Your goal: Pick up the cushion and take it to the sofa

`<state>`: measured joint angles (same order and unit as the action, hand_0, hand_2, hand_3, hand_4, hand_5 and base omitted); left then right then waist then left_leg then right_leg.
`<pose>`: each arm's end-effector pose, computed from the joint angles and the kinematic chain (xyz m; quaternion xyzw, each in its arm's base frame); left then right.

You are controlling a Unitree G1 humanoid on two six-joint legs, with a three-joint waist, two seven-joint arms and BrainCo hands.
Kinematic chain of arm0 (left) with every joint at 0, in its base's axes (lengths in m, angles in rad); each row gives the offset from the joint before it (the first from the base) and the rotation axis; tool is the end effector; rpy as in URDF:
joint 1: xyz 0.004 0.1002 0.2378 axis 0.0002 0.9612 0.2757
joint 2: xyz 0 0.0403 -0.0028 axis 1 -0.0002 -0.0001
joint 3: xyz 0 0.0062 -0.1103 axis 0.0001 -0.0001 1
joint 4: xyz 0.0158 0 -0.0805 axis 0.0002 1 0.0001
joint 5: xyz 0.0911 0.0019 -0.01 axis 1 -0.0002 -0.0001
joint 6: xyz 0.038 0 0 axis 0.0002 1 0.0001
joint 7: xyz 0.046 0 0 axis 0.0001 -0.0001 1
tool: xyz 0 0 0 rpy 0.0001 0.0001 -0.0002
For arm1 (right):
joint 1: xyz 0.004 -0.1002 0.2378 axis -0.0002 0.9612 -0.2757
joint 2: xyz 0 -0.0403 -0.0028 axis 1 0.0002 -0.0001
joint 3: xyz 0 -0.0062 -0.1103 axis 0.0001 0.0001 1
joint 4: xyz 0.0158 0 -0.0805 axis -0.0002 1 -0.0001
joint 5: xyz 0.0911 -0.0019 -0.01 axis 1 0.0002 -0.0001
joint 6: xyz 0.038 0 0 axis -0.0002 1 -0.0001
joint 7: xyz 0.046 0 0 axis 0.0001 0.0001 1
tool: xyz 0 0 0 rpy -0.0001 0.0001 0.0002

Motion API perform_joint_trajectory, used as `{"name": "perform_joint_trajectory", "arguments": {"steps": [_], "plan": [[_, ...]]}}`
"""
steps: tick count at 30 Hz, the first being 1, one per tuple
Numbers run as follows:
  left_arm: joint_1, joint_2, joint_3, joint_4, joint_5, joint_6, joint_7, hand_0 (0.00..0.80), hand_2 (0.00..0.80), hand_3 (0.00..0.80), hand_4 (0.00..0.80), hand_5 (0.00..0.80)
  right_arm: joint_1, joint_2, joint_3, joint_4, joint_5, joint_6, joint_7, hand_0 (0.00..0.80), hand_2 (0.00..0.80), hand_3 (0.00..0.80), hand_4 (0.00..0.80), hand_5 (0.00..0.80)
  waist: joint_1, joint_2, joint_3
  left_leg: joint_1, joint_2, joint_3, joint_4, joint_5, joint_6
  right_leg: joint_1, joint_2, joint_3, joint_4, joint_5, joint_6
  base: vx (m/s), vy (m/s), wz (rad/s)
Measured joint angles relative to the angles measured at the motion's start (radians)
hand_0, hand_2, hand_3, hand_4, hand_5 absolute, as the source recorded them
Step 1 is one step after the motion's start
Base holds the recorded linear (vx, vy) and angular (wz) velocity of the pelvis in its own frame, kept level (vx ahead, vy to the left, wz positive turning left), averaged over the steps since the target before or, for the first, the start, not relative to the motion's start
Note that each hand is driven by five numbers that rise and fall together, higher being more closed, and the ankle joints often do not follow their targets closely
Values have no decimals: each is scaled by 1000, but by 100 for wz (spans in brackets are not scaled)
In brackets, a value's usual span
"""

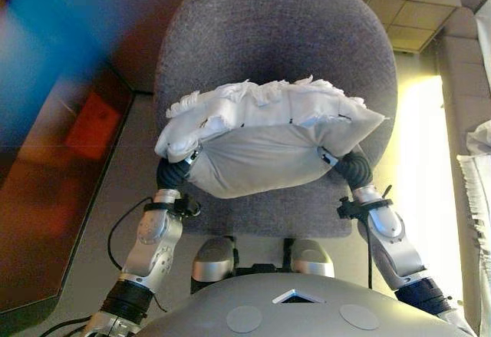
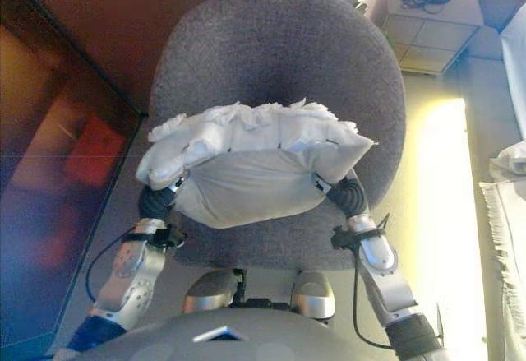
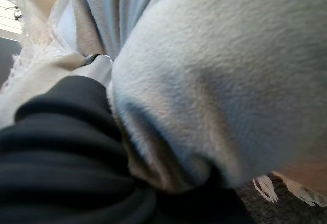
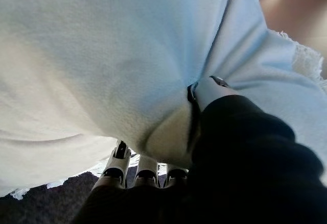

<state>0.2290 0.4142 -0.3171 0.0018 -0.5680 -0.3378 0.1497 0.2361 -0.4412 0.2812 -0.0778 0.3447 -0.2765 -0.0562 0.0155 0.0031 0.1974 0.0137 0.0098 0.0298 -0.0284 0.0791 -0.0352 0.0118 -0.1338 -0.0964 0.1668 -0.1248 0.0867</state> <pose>0.1345 0.1869 0.0108 -0.1067 0.0223 -0.0074 0.9940 0.1365 -0.1894 0.0232 -0.0088 -0.0059 0.0903 0.9959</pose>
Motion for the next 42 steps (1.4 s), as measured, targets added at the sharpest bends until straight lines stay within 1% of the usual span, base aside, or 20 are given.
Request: {"name": "perform_joint_trajectory", "arguments": {"steps": [2, 5, 9, 12, 16, 19, 20, 23, 26, 28, 30, 34, 36, 41, 42], "plan": [[-2, -1, -1, 0, 5, 0, 1, 800, 800, 800, 800, 800, -9, 3, 6, 1, -2, 0, -26, 800, 800, 800, 800, 800, 1, 0, 4, -10, 6, 9, -7, -1, -1, -15, 5, 6, -9, 5, 2, -64, 15, -15], [-19, -2, -4, 0, 5, 0, 7, 800, 800, 800, 800, 800, -40, 7, 8, 2, -25, -1, -64, 800, 800, 800, 800, 800, 0, 10, 13, -54, 10, 22, -14, 7, 4, -61, 8, 12, -27, 31, 4, -122, 9, -17], [-99, -6, -12, 0, 7, 0, 30, 800, 800, 800, 800, 800, -100, 11, 7, 11, -41, -2, -114, 800, 800, 800, 800, 800, -2, 24, 60, -116, 13, 28, -17, 31, 8, -99, 13, 18, -77, 84, 2, -115, -11, -8], [-143, -6, -14, 3, 38, -1, 51, 800, 800, 800, 800, 800, -137, 12, 7, 15, -41, -2, -144, 800, 800, 800, 800, 800, 0, 24, 89, -131, 14, 46, -21, 35, 10, -101, 16, 29, -126, 118, 2, -46, -17, -12], [-211, -14, -27, 69, 45, -4, 90, 800, 800, 800, 800, 800, -176, 15, 17, 45, -61, -2, -164, 800, 800, 800, 800, 800, -1, 23, 98, -131, 14, 56, -35, 35, 11, -88, 18, 30, -182, 145, 2, -36, -4, -8], [-253, -23, -33, 97, 45, -11, 119, 800, 800, 800, 800, 800, -225, 16, 26, 79, -63, -4, -181, 800, 800, 800, 800, 800, -1, 19, 125, -131, 18, 78, -39, 35, 10, -86, 19, 31, -212, 169, 2, -57, -15, -20], [-272, -30, -41, 110, 45, -13, 131, 800, 800, 800, 800, 800, -246, 20, 27, 104, -62, -5, -189, 800, 800, 800, 800, 800, -1, 19, 136, -131, 18, 79, -40, 35, 10, -83, 19, 32, -221, 174, 1, -74, -10, -15], [-347, -61, -69, 180, 77, -26, 177, 800, 800, 800, 800, 800, -312, 32, 30, 193, -62, -15, -224, 800, 800, 800, 800, 800, -4, 22, 167, -138, 19, 80, -41, 36, 9, -87, 20, 33, -238, 189, 0, -63, -8, -9], [-430, -86, -78, 239, 86, -45, 224, 800, 800, 800, 800, 800, -390, 40, 31, 257, -62, -15, -259, 800, 800, 800, 800, 800, -7, 23, 193, -162, 20, 79, -41, 40, 6, -107, 23, 34, -249, 202, -2, -59, -7, -4], [-490, -113, -79, 269, 92, -66, 258, 800, 800, 800, 800, 800, -461, 43, 33, 286, -62, -15, -278, 800, 800, 800, 800, 800, -11, 23, 203, -183, 22, 78, -39, 44, 5, -127, 24, 34, -250, 207, -3, -109, -8, -1], [-569, -123, -73, 320, 125, -87, 295, 800, 800, 800, 800, 800, -561, 54, 34, 336, -63, -12, -301, 800, 800, 800, 800, 800, -23, 23, 221, -204, 23, 77, -36, 50, 5, -148, 25, 32, -245, 210, -3, -101, -16, 3], [-716, -135, -53, 398, 158, -119, 350, 800, 800, 800, 800, 800, -726, 64, 34, 394, -64, 2, -336, 800, 800, 800, 800, 800, -26, 22, 278, -246, 24, 76, -34, 62, 8, -195, 26, 33, -233, 217, -4, -68, -14, 0], [-774, -144, -51, 452, 163, -136, 367, 800, 800, 800, 800, 800, -776, 67, 35, 421, -69, 10, -357, 800, 800, 800, 800, 800, -26, 19, 291, -258, 24, 76, -34, 64, 8, -211, 27, 32, -226, 217, -4, -47, -24, -1], [-913, -161, -50, 611, 163, -153, 393, 800, 800, 800, 800, 800, -935, 68, 53, 557, -66, 45, -385, 800, 800, 800, 800, 800, -26, 17, 292, -289, 23, 71, -30, 68, 9, -243, 26, 27, -214, 217, -4, -14, -5, 0], [-938, -160, -50, 638, 162, -152, 393, 703, 703, 703, 703, 703, -970, 68, 62, 590, -63, 53, -390, 772, 772, 772, 772, 772, -26, 17, 292, -295, 23, 71, -30, 69, 9, -251, 26, 26, -210, 217, -4, 0, 0, 0]]}}
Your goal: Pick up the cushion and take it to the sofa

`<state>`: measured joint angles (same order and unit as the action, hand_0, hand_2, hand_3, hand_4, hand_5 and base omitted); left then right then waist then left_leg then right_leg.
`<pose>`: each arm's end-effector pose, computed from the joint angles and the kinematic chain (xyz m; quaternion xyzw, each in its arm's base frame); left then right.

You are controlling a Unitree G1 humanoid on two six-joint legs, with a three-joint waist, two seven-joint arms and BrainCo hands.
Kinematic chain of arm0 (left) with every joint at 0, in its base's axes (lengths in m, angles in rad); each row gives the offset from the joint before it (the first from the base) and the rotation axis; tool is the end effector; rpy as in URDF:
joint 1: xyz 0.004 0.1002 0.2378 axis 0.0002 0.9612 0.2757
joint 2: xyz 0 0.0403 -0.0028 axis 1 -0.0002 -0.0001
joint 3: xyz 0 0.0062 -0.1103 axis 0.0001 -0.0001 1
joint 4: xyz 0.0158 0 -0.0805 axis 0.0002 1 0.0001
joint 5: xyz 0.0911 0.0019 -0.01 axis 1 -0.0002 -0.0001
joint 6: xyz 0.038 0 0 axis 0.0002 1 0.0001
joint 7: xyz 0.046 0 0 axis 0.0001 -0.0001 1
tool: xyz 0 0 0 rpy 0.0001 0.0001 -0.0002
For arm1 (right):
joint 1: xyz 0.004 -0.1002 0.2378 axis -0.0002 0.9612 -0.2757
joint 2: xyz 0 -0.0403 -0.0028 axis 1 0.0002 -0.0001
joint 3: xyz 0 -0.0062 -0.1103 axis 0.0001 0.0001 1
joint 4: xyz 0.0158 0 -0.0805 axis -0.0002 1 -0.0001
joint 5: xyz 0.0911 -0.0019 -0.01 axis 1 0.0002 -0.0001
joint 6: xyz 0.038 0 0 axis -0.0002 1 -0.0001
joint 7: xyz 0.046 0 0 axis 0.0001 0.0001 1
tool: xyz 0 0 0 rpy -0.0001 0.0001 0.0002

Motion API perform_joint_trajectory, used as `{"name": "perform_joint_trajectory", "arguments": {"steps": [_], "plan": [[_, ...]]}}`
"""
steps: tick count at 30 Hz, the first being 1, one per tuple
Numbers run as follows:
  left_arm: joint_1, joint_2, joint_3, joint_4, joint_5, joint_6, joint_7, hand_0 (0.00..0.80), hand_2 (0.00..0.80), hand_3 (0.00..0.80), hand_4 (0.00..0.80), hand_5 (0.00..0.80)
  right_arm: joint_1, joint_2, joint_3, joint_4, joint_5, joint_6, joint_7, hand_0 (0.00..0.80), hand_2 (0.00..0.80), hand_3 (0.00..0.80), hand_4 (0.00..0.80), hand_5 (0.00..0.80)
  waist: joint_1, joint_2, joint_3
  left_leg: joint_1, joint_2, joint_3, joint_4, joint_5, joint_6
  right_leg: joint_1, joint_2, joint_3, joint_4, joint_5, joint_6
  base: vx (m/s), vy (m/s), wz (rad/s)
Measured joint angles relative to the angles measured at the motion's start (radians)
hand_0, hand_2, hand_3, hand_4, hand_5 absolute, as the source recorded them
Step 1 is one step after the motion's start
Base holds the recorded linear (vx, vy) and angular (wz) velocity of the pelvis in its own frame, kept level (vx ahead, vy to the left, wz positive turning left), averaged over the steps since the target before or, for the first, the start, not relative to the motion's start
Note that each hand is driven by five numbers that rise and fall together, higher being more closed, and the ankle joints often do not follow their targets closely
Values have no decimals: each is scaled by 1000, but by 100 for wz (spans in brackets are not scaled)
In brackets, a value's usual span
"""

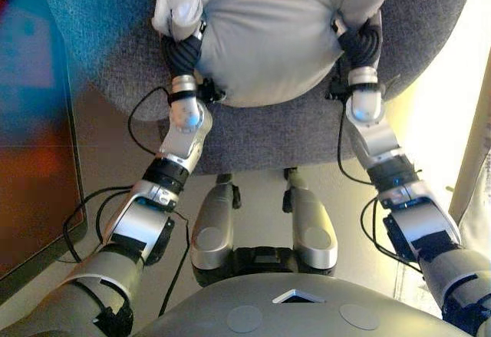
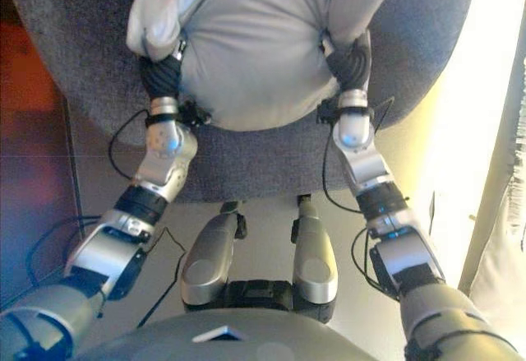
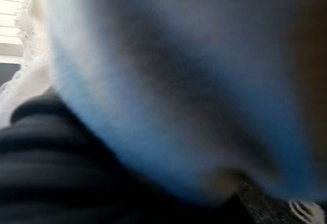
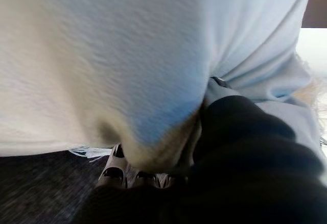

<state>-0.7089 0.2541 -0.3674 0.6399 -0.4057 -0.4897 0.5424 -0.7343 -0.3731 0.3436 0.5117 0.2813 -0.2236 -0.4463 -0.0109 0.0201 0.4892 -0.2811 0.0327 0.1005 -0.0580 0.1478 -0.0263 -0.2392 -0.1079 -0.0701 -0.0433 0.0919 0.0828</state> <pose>0.3119 0.1257 0.1130 -0.0564 -0.2161 0.1039 0.9692 0.3185 -0.1483 0.1363 -0.0785 -0.1975 -0.0676 0.9748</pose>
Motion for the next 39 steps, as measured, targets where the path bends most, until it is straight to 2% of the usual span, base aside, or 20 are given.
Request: {"name": "perform_joint_trajectory", "arguments": {"steps": [1, 2, 3, 9, 13, 17, 23, 29, 33, 37, 39], "plan": [[-29, 1, -1, 26, -1, 5, 0, 627, 627, 627, 627, 627, -43, -3, 15, 40, 13, 7, -8, 580, 580, 580, 580, 580, 0, 0, 0, -9, 0, 0, 3, 2, 1, -12, 0, -4, 8, 0, 0, 0, 0, 0], [-54, 3, -1, 40, -1, 13, 0, 445, 445, 445, 445, 445, -78, -6, 19, 66, 28, 17, -11, 279, 279, 279, 279, 279, -1, 0, 0, -21, 0, -1, 5, 4, 1, -25, -1, -5, 15, 0, 0, 0, 0, 0], [-79, 5, -1, 49, -3, 25, 0, 0, 0, 0, 0, 0, -103, -13, 19, 76, 43, 26, -13, 0, 0, 0, 0, 0, 0, 0, 0, -33, 0, -3, 6, 7, 2, -38, -2, -8, 20, 0, 0, -21, 42, 5], [-149, 61, -2, 116, -51, 72, 18, 0, 0, 0, 0, 0, -199, -35, 32, 169, 91, 56, -18, 0, 0, 0, 0, 0, -2, 0, 0, -56, -4, -7, 7, 18, 5, -75, -8, -22, 50, -1, 0, -7, 35, 1], [-171, 86, 5, 170, -81, 77, 51, 0, 0, 0, 0, 0, -225, -43, 33, 187, 117, 68, -21, 0, 0, 0, 0, 0, -3, 0, 0, -69, -3, -19, 11, 25, 4, -90, -8, -27, 64, -1, 0, -9, 5, 4], [-160, 118, 7, 173, -81, 78, 73, 0, 0, 0, 0, 0, -225, -66, 34, 183, 126, 68, -22, 0, 0, 0, 0, 0, 0, 1, 0, -75, -4, -21, 11, 29, 4, -100, -10, -29, 73, -2, 0, -5, 9, 0], [-86, 172, 113, 179, -92, 91, 75, 0, 0, 0, 0, 0, -208, -107, 5, 157, 143, 54, -23, 0, 0, 0, 0, 0, 1, 19, 8, -78, -6, -21, 12, 34, 7, -105, -14, -32, 81, -2, 1, -11, 24, 1], [-41, 174, 136, 176, -174, 122, 76, 0, 0, 0, 0, 0, -156, -167, -91, 160, 162, 54, -65, 0, 0, 0, 0, 0, -4, 34, 13, -44, -9, -21, 9, 36, 10, -88, -25, -47, 92, -2, 2, 10, 19, -8], [3, 141, 212, 175, -201, 137, 86, 0, 0, 0, 0, 0, -80, -209, -155, 108, 162, 50, -78, 0, 0, 0, 0, 0, -10, 62, 10, -18, -1, -22, 9, 31, 3, -62, -26, -73, 91, -3, 2, 38, -14, -6], [76, 136, 256, 175, -220, 155, 105, 0, 0, 0, 0, 0, -7, -246, -252, 95, 163, 51, -109, 0, 0, 0, 0, 0, -24, 90, -4, 9, 6, -30, 10, 27, -5, -31, -23, -87, 91, -7, -1, 90, -28, 4], [126, 133, 316, 176, -247, 171, 118, 0, 0, 0, 0, 0, 40, -284, -311, 96, 163, 51, -126, 0, 0, 0, 0, 0, -27, 111, -17, 19, 9, -35, 9, 22, -11, -14, -20, -92, 85, -7, -2, 119, -55, 6]]}}
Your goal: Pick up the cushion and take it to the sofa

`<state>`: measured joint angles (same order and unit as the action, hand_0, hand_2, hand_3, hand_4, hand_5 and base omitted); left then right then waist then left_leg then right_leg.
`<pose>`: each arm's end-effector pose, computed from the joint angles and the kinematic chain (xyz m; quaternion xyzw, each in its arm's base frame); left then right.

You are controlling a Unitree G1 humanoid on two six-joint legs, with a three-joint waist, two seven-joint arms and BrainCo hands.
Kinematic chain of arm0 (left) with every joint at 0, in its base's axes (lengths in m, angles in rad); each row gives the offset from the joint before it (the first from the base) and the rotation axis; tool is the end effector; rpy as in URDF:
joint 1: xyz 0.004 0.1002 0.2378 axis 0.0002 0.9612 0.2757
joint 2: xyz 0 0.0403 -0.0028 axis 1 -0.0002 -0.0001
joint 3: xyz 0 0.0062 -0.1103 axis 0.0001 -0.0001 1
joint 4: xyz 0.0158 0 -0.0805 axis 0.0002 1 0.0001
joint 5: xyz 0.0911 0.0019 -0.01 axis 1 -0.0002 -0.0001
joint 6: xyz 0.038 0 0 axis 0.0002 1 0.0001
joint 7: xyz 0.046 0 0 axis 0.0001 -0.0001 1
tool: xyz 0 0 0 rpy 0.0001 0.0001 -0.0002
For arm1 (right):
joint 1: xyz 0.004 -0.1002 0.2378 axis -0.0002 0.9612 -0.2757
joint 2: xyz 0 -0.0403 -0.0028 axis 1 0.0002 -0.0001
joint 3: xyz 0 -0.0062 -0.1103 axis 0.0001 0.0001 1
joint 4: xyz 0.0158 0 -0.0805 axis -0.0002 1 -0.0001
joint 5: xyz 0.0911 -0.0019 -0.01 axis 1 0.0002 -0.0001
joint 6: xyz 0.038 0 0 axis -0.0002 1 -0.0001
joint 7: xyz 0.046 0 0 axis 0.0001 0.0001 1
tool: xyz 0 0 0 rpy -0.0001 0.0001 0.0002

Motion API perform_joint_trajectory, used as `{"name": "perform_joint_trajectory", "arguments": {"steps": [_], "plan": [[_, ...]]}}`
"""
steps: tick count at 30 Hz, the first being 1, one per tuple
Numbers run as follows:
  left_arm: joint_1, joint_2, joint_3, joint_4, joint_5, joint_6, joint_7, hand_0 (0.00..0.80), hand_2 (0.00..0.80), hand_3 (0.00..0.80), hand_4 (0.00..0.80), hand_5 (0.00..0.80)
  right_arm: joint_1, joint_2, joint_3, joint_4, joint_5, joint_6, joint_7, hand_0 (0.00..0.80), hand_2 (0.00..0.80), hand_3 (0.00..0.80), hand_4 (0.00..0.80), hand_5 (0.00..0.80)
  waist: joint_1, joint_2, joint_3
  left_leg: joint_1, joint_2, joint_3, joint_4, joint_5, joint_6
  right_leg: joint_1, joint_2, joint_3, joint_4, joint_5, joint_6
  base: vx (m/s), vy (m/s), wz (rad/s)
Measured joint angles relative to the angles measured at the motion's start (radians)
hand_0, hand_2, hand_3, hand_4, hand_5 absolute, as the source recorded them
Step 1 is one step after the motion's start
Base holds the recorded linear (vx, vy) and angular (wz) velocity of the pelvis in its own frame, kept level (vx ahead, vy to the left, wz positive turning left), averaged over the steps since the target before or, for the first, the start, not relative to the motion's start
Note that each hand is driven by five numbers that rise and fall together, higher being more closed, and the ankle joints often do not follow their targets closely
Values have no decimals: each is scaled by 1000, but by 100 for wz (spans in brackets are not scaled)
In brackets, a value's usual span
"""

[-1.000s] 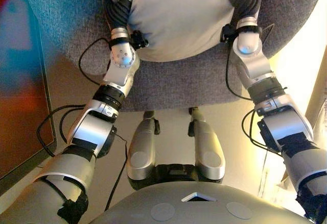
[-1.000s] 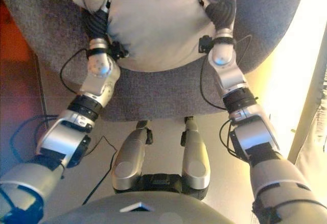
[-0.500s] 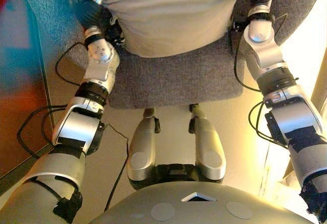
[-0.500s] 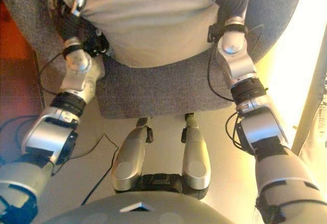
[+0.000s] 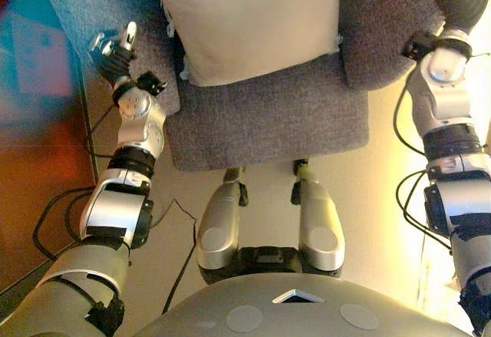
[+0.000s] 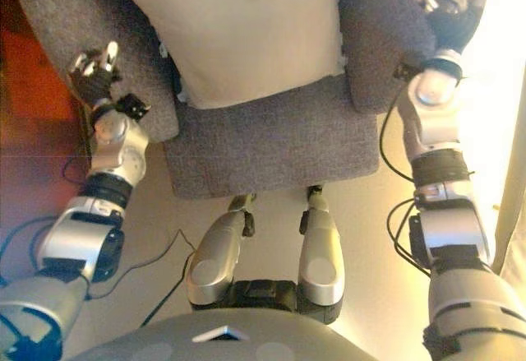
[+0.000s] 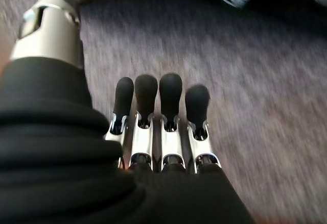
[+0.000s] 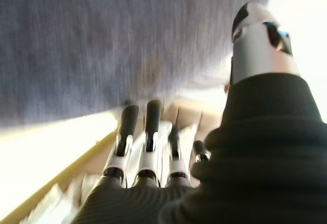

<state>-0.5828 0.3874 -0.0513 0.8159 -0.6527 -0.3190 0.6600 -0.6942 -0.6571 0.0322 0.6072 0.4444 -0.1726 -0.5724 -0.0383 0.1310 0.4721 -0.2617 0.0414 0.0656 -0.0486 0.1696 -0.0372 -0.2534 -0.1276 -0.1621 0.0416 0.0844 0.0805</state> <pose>0.2970 0.2335 0.0701 -0.1281 -0.0190 0.4011 0.9068 0.3064 -0.2785 0.1671 -0.0362 -0.1754 -0.3475 0.9204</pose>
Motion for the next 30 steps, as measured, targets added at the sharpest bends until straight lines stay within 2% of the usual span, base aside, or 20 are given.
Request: {"name": "perform_joint_trajectory", "arguments": {"steps": [4, 7, 10, 13, 15, 18, 21, 24, 25, 27, 30], "plan": [[138, 22, 194, 99, -44, 46, 61, 0, 0, 0, 0, 0, 132, -73, -92, -2, -1, 0, -13, 0, 0, 0, 0, 0, 1, 27, -34, 52, 6, -16, -16, -7, -8, 73, 9, -18, -38, 0, -8, 158, -57, 12], [306, 32, 244, 120, -49, 52, 75, 0, 0, 0, 0, 0, 243, -77, -154, -13, -15, 0, -15, 0, 0, 0, 0, 0, 10, 23, -88, 94, 5, -18, -37, -8, -9, 134, 14, -37, -83, 4, -11, 197, -25, 19], [426, 31, 281, 120, -44, 69, 75, 0, 0, 0, 0, 0, 367, -63, -194, -24, -82, 0, -1, 0, 0, 0, 0, 0, 32, -5, -142, 132, 4, -18, -38, -21, -12, 208, 18, -45, -130, 0, -8, 190, -3, 28], [537, 32, 325, 121, -25, 101, 70, 0, 0, 0, 0, 0, 486, -38, -228, -108, -157, 0, 34, 0, 0, 0, 0, 0, 30, -37, -182, 168, 4, -16, -38, -30, -13, 258, 20, -43, -130, -22, -5, 154, 17, 23], [605, 25, 348, 133, 17, 130, 49, 0, 0, 0, 0, 0, 570, 10, -276, -136, -195, 1, 69, 0, 0, 0, 0, 0, 30, -67, -220, 197, 4, -14, -39, -43, -16, 286, 19, -42, -130, -33, -3, 111, 22, -1], [680, 22, 348, 173, 64, 180, 26, 0, 0, 0, 0, 0, 712, 83, -315, -123, -205, 3, 115, 0, 0, 0, 0, 0, 26, -108, -299, 219, 3, -10, -43, -57, -18, 305, 18, -40, -130, -45, -2, 95, 23, -3], [711, 3, 348, 252, 93, 228, -34, 0, 0, 0, 0, 0, 821, 178, -316, -14, -218, 12, 145, 0, 0, 0, 0, 0, 21, -128, -347, 257, 2, -7, -45, -74, -19, 343, 16, -36, -130, -57, 1, 79, 13, -4], [734, -26, 336, 321, 124, 280, -96, 0, 0, 0, 0, 0, 881, 242, -286, 165, -213, 31, 169, 0, 0, 0, 0, 0, 0, -126, -378, 285, 1, 2, -46, -84, -22, 374, 15, -32, -130, -63, 2, 69, -2, -4], [734, -27, 313, 368, 133, 300, -119, 0, 0, 0, 0, 0, 881, 257, -264, 260, -209, 35, 180, 0, 0, 0, 0, 0, -1, -124, -389, 294, 2, 4, -46, -90, -19, 384, 15, -30, -130, -68, 5, 38, -5, -11], [737, -46, 284, 417, 171, 335, -156, 0, 0, 0, 0, 0, 906, 272, -235, 345, -201, 73, 201, 0, 0, 0, 0, 0, -5, -116, -406, 306, 4, 14, -46, -94, -19, 388, 17, -13, -130, -71, 7, 33, -21, -17], [728, -82, 199, 471, 228, 378, -226, 0, 0, 0, 0, 0, 908, 313, -180, 538, -178, 94, 242, 0, 0, 0, 0, 0, -5, -106, -427, 329, 7, 16, -46, -95, -20, 407, 20, -11, -130, -72, 5, 8, -8, -4]]}}
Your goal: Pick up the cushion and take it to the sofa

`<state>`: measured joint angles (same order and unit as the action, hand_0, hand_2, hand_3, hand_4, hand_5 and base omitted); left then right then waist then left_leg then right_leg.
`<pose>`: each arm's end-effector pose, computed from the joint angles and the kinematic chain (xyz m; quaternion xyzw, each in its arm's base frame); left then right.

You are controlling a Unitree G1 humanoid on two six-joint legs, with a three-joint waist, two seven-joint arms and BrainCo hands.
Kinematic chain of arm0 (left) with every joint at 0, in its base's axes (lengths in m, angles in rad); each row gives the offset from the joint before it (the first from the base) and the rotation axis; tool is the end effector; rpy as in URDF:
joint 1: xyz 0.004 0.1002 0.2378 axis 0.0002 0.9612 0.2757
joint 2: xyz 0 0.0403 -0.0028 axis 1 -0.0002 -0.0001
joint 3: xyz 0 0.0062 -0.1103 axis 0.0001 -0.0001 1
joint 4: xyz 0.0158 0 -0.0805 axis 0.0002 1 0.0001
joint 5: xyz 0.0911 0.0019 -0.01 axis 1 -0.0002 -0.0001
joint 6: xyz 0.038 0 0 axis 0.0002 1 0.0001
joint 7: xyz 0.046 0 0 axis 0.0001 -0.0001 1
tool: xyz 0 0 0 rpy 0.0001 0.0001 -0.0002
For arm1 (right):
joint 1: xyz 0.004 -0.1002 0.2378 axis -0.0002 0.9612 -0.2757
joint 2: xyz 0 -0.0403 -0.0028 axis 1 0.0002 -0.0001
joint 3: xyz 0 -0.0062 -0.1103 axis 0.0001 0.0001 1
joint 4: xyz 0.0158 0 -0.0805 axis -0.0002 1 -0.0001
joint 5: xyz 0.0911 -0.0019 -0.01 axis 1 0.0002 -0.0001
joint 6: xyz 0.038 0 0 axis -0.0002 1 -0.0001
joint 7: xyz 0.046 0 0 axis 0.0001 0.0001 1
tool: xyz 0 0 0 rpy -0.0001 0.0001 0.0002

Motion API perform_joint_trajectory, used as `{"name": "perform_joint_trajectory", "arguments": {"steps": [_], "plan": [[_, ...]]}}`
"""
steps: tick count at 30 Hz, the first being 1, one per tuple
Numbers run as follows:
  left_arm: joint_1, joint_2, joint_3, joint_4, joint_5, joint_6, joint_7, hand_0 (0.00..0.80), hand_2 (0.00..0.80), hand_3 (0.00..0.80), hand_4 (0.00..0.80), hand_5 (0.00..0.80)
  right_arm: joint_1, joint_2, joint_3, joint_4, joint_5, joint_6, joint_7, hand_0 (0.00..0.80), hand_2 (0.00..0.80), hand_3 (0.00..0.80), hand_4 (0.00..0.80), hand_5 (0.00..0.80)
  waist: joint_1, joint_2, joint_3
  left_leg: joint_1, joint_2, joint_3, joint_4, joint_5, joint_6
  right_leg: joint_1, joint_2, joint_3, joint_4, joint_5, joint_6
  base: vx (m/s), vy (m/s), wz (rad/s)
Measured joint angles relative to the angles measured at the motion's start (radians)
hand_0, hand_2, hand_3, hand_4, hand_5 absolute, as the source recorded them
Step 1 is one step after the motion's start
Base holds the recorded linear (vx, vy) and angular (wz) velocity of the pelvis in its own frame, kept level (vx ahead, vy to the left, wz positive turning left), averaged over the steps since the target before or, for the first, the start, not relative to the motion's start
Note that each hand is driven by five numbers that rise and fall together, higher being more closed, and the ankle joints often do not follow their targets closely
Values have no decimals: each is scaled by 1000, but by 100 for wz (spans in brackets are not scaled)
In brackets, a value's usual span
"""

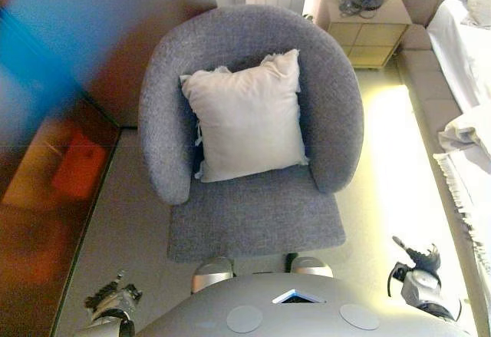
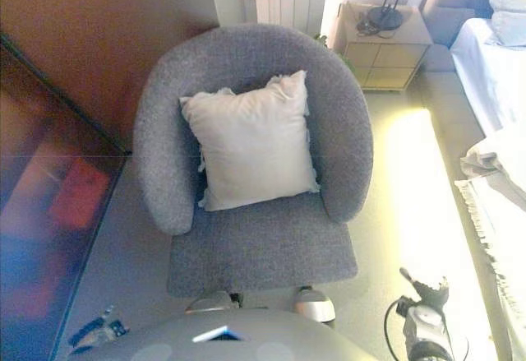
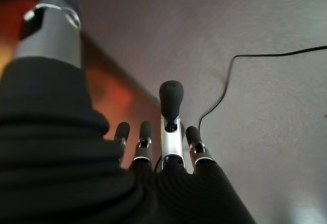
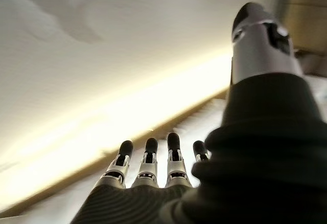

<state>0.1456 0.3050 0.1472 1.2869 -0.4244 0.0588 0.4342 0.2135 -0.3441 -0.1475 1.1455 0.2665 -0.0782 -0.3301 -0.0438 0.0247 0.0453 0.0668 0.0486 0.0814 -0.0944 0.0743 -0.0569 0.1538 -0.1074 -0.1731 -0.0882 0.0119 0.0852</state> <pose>0.0011 0.2644 -0.1096 0.0422 0.6174 0.4381 0.6520 0.0057 -0.2819 -0.0985 -0.1005 0.5398 -0.3733 0.7478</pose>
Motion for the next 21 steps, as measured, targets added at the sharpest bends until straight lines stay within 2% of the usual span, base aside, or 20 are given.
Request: {"name": "perform_joint_trajectory", "arguments": {"steps": [5, 9, 16, 21], "plan": [[-14, -61, -83, 43, 55, 113, -160, 0, 0, 0, 0, 0, -3, 85, 95, 88, -2, 55, 55, 0, 0, 0, 0, 0, 3, -6, -23, 11, 5, 3, 0, -1, 0, 1, 3, 3, 7, -7, -9, -1, 0, -2], [-15, -73, -159, 61, 97, 153, -286, 0, 0, 0, 0, 0, -16, 115, 147, 128, -30, 83, 93, 0, 0, 0, 0, 0, 5, -11, -32, 26, 5, 15, 0, -3, 2, 2, 1, 14, 20, -14, -7, -6, 4, -6], [-37, -90, -246, 49, 97, 161, -341, 0, 0, 0, 0, 0, -35, 124, 201, 129, -51, 125, 117, 0, 0, 0, 0, 0, 4, -7, -34, 43, 8, 26, 0, -5, 2, 3, 2, 27, 32, -16, -6, -11, -7, -6], [-40, -92, -253, 28, 86, 174, -347, 0, 0, 0, 0, 0, -35, 126, 227, 132, -59, 148, 127, 0, 0, 0, 0, 0, 3, -1, -37, 45, 9, 27, 0, -4, 2, 3, 3, 29, 32, -16, -6, -6, -1, 0]]}}
